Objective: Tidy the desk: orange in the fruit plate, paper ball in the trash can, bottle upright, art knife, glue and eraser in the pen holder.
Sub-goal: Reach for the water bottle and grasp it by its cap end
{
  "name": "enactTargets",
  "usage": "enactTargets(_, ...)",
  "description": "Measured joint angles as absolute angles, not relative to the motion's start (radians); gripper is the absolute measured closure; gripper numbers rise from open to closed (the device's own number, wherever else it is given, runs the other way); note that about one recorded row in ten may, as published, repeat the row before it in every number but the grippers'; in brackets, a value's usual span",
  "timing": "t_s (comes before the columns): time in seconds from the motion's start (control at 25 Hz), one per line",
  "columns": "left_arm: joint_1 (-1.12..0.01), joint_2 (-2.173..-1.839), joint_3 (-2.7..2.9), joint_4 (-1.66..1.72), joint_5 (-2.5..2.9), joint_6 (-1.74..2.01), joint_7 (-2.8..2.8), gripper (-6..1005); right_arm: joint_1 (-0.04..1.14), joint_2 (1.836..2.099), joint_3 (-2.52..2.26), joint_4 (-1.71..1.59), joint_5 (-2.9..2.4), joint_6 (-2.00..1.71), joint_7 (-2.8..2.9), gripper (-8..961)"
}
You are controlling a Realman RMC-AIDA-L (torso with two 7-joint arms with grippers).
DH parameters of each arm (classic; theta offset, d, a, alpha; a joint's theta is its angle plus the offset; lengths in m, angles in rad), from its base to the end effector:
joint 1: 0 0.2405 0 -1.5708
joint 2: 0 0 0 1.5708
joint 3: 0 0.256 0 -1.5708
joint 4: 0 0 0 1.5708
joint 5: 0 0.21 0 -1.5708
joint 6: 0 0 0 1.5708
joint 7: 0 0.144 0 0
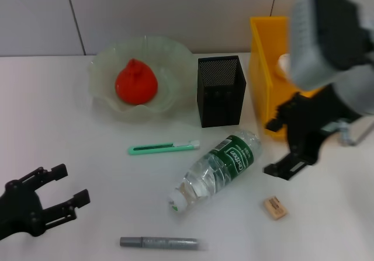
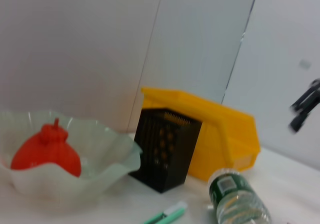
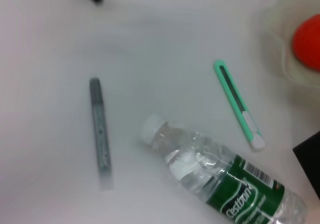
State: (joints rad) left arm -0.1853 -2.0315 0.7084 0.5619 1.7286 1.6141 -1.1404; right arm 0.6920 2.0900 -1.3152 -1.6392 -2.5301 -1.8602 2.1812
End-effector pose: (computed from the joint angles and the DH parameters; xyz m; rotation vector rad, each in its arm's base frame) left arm -0.3465 0.2339 0.0227 -2.4193 -0.7335 -0.8340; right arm 0.1049 0.3344 0.0354 -2.8717 0.1535 -0.5324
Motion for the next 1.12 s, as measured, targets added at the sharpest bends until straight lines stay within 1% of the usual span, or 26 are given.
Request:
enactTargets(0.08,-0.197,-2.057,0.718,0.565,1.756,1.556,-1.116,176,0.641,2.088,-1.204,-1.684,-2.474,-1.916,2.177,124)
enactTargets(0.2,-0.213,-2.065,0.725,0.55,1.773,1.526,-1.088,177,0.618,2.087,-1.128,-1.703,-2.439,-1.957,2.176,124)
enactTargets(0.4,-0.271,-2.064,0.742,0.473,1.813,1.46,-1.037,178,0.586,2.085,-1.002,-1.705,-2.423,-2.075,2.134,124)
enactTargets(0.56,-0.303,-2.068,0.746,0.454,1.84,1.421,-1.032,179,0.522,2.091,-0.926,-1.674,-2.4,-2.102,2.025,124)
enactTargets(0.68,-0.321,-2.069,0.743,0.428,1.839,1.408,-1.025,180,0.466,2.092,-0.843,-1.628,-2.321,-2.109,1.912,124)
enactTargets(0.8,-0.321,-2.069,0.743,0.428,1.839,1.408,-1.025,181,0.428,2.086,-0.719,-1.568,-2.268,-2.125,1.792,124)
enactTargets(0.88,-0.343,-2.076,0.743,0.417,1.837,1.392,-1.029,181,0.396,2.084,-0.598,-1.54,-2.259,-2.13,1.709,124)
enactTargets(1.12,-0.371,-2.078,0.758,0.377,1.827,1.374,-1.003,183,0.355,2.085,-0.462,-1.522,-2.232,-2.145,1.654,124)
